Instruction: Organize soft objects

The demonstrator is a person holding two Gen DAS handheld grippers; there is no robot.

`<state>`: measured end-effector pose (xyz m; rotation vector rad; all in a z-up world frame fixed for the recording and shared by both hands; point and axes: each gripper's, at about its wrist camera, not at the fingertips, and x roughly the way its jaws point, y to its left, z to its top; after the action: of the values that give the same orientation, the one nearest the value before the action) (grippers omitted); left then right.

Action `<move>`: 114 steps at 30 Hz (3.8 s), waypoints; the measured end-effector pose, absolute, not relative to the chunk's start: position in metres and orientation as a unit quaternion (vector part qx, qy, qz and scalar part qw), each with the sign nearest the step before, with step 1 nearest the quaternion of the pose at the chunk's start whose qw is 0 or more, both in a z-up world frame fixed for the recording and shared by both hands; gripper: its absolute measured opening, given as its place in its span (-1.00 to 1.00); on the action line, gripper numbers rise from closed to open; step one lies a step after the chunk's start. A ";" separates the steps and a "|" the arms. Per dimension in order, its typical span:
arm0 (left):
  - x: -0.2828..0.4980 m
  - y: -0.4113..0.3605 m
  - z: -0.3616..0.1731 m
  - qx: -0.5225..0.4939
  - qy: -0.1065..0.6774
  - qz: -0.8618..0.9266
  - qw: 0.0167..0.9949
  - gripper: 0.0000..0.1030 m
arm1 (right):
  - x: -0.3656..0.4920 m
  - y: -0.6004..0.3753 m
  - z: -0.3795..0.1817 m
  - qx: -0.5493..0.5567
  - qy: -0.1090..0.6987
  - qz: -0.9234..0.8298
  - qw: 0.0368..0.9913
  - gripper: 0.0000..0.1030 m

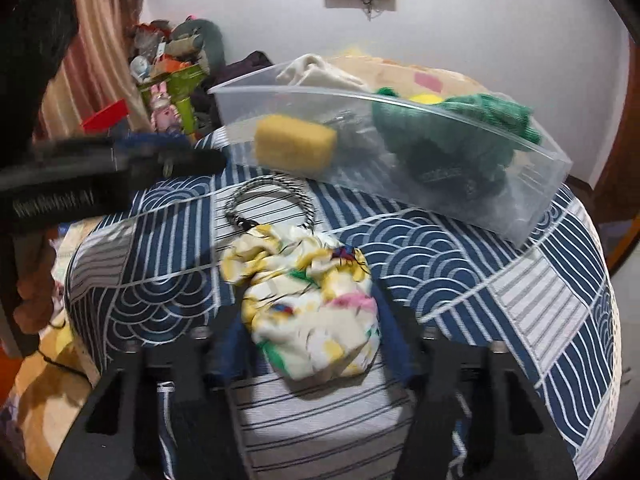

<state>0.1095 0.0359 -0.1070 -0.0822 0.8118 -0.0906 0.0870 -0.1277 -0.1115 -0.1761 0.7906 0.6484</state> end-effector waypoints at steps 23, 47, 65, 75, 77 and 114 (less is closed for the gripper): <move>0.093 0.009 -0.099 -0.011 0.355 -0.051 0.933 -0.88 | 0.090 -0.165 -0.081 -0.032 0.332 0.291 0.897 -0.65; 0.155 0.047 -0.050 -0.074 0.302 -0.012 0.950 -0.88 | 0.141 -0.139 -0.024 -0.022 0.260 0.261 0.929 -0.65; 0.167 0.037 -0.066 -0.061 0.331 -0.014 0.941 -0.86 | 0.156 -0.125 -0.048 -0.062 0.311 0.254 0.914 -0.13; 0.122 0.026 -0.024 -0.047 0.274 -0.035 0.960 -0.63 | 0.130 -0.149 -0.008 -0.046 0.264 0.257 0.928 -0.10; 0.112 0.024 -0.012 -0.044 0.257 -0.036 0.965 -0.57 | 0.120 -0.157 0.006 -0.038 0.243 0.258 0.934 0.03; 0.012 0.003 0.053 -0.020 0.117 -0.024 0.993 0.96 | 0.041 -0.191 0.057 0.011 0.099 0.256 0.962 1.00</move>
<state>0.0124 0.0027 0.0531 -0.0396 0.2338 -0.0471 0.0410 -0.1913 0.0573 0.0215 0.1997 0.5181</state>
